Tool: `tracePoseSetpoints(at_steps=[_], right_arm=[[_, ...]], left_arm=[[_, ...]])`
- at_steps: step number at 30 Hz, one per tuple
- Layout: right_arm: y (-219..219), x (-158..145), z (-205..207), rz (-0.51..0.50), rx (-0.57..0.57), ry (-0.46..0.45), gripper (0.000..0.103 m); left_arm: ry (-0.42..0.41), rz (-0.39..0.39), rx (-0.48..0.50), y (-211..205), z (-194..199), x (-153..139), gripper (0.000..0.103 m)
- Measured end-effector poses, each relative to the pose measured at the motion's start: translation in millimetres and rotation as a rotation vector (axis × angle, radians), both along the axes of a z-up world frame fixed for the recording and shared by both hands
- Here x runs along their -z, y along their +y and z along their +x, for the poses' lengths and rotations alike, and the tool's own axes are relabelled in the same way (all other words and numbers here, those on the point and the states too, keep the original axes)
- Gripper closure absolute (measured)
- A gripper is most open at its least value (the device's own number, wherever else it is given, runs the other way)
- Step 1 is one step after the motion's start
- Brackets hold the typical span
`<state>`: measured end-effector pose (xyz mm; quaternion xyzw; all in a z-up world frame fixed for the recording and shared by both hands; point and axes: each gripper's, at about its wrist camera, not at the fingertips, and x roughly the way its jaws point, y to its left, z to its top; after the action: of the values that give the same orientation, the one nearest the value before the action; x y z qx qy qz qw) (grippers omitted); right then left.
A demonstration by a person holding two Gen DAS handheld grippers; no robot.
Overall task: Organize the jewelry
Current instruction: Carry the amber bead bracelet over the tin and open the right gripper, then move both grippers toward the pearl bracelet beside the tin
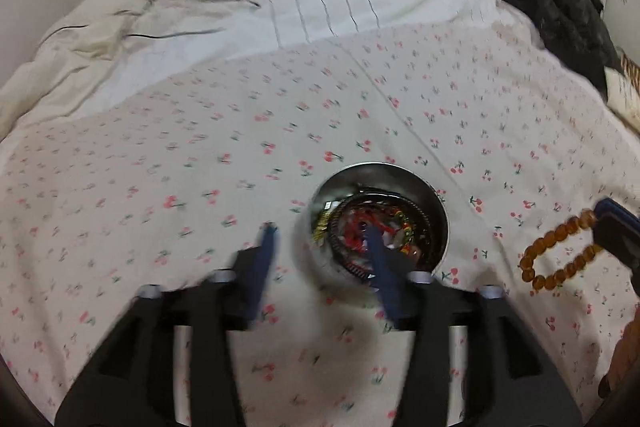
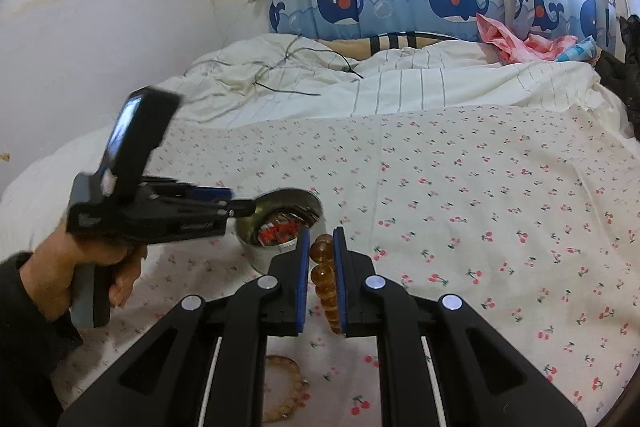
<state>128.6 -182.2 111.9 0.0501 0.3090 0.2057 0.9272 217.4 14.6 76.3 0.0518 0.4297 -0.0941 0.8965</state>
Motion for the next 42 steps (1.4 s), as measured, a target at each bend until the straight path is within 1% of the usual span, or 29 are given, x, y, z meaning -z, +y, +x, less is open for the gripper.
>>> tracePoseSetpoints(at_steps=[3, 5, 7, 8, 11, 12, 14, 16, 17, 20, 21, 22, 23, 24, 26, 27, 28, 29, 32, 34, 35, 37, 39, 42], right_arm=[[6, -12, 9, 0.059, -0.031, -0.01, 0.091], [17, -16, 19, 0.102, -0.063, 0.006, 0.091], [24, -15, 28, 0.124, -0.082, 0.021, 0.091], [30, -12, 36, 0.15, -0.095, 0.042, 0.091], [42, -6, 54, 0.205, -0.115, 0.091, 0.091], [44, -4, 58, 0.222, -0.119, 0.104, 0.091], [50, -2, 67, 0.262, -0.128, 0.125, 0.091], [55, 2, 77, 0.315, -0.139, 0.154, 0.09], [58, 6, 84, 0.348, -0.141, 0.177, 0.09], [62, 20, 99, 0.386, -0.136, 0.239, 0.091], [64, 27, 103, 0.361, -0.119, 0.263, 0.091], [66, 31, 104, 0.309, -0.094, 0.271, 0.091], [69, 35, 106, 0.241, -0.067, 0.268, 0.091], [75, 39, 106, 0.133, -0.03, 0.255, 0.091], [83, 44, 105, -0.005, 0.0, 0.234, 0.09], [85, 46, 105, -0.05, 0.005, 0.225, 0.082], [87, 48, 103, -0.098, 0.012, 0.21, 0.062], [89, 47, 101, -0.129, 0.018, 0.188, 0.055], [87, 39, 89, -0.18, 0.023, 0.112, 0.055], [78, 35, 81, -0.181, 0.028, 0.093, 0.054], [73, 32, 73, -0.199, 0.033, 0.08, 0.054], [64, 29, 59, -0.226, 0.034, 0.077, 0.049], [45, 32, 40, -0.255, 0.043, 0.085, 0.045], [22, 43, 21, -0.276, 0.07, 0.132, 0.044]], left_arm=[[-0.001, -0.05, -0.033, 21, -19, -7, 0.052], [-0.012, -0.07, -0.06, 31, -29, -7, 0.049], [-0.016, -0.103, -0.101, 46, -39, -2, 0.045], [-0.013, -0.119, -0.123, 54, -42, 2, 0.044], [0.03, -0.16, -0.169, 69, -38, 16, 0.044], [0.038, -0.173, -0.173, 73, -36, 16, 0.044], [0.015, -0.2, -0.175, 76, -36, 9, 0.044], [-0.017, -0.201, -0.163, 75, -39, 1, 0.036], [-0.023, -0.201, -0.16, 74, -39, -1, 0.035], [-0.014, -0.21, -0.148, 71, -38, -2, 0.034], [-0.011, -0.212, -0.147, 71, -39, -2, 0.034], [-0.008, -0.213, -0.147, 70, -38, -1, 0.034], [-0.007, -0.214, -0.145, 69, -39, -2, 0.034], [-0.008, -0.215, -0.142, 68, -39, -2, 0.034], [-0.009, -0.213, -0.137, 66, -40, -3, 0.034], [-0.007, -0.213, -0.134, 65, -40, -3, 0.034], [-0.004, -0.211, -0.131, 64, -40, -2, 0.033], [-0.001, -0.209, -0.129, 63, -40, -1, 0.033], [0.008, -0.194, -0.121, 60, -40, 1, 0.032], [0.009, -0.183, -0.118, 57, -41, 3, 0.029], [0.009, -0.176, -0.114, 55, -42, 3, 0.028], [0.005, -0.153, -0.104, 50, -44, 4, 0.024], [0.004, -0.14, -0.094, 45, -46, 4, 0.022], [0.005, -0.116, -0.067, 37, -50, 6, 0.021]])
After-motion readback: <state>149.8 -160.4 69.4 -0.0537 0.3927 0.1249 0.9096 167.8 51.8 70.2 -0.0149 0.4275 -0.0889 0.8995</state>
